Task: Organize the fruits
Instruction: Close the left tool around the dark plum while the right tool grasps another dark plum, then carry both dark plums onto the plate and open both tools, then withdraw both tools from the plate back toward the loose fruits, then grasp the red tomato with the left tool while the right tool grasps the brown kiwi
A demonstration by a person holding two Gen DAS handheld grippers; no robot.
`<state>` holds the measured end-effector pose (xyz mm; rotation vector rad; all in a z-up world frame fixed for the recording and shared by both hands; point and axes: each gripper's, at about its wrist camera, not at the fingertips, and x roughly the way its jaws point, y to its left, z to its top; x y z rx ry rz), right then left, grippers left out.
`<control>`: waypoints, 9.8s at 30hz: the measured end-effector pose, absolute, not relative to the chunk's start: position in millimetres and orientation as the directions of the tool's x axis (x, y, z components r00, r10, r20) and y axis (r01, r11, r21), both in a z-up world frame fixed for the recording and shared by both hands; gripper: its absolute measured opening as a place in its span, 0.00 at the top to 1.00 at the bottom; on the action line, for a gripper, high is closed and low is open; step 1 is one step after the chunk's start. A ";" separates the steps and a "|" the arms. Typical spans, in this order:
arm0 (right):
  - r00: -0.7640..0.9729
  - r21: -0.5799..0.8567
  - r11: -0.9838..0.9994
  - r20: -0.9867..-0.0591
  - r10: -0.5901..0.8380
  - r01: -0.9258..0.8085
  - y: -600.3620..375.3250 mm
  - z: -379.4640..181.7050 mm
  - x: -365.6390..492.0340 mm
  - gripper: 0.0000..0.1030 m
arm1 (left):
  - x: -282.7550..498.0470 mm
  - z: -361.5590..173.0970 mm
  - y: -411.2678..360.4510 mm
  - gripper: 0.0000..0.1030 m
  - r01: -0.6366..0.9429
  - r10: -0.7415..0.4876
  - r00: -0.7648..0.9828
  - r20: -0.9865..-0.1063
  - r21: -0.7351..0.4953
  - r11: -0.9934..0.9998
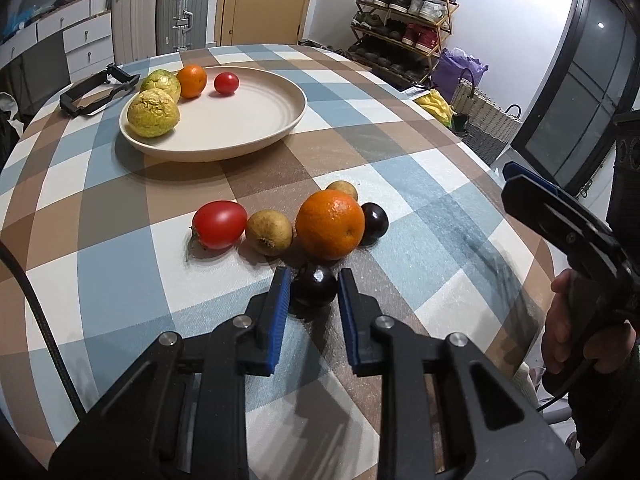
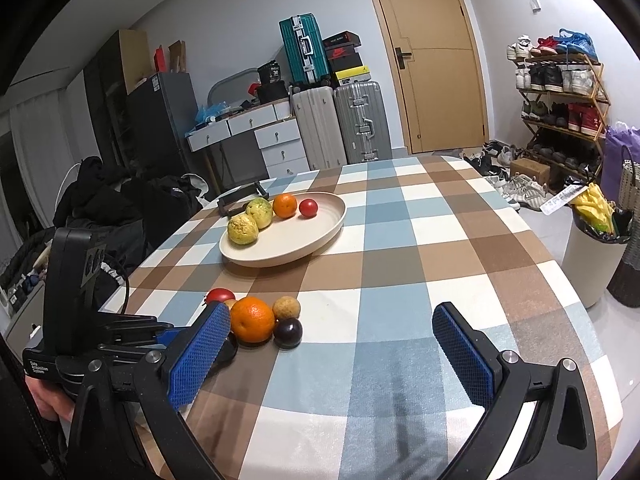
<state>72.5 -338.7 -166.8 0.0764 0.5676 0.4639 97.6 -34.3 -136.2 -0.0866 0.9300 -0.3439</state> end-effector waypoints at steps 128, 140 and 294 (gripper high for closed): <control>0.326 0.372 0.702 -0.689 0.647 -0.607 -229.6 -179.8 380.0 0.77 | 369.2 -141.2 -23.1 0.79 0.024 -0.325 0.591 -0.738 -0.386 0.922; 0.466 0.422 0.721 -0.562 0.684 -0.549 -281.5 -137.3 350.9 0.50 | 341.0 -110.6 -21.8 0.51 0.048 -0.342 0.619 -0.707 -0.400 0.915; 0.474 0.564 0.759 -0.597 0.647 -0.326 -325.4 -185.6 170.2 0.80 | 158.8 -104.2 54.2 0.87 0.145 -0.393 0.620 -0.679 -0.394 0.908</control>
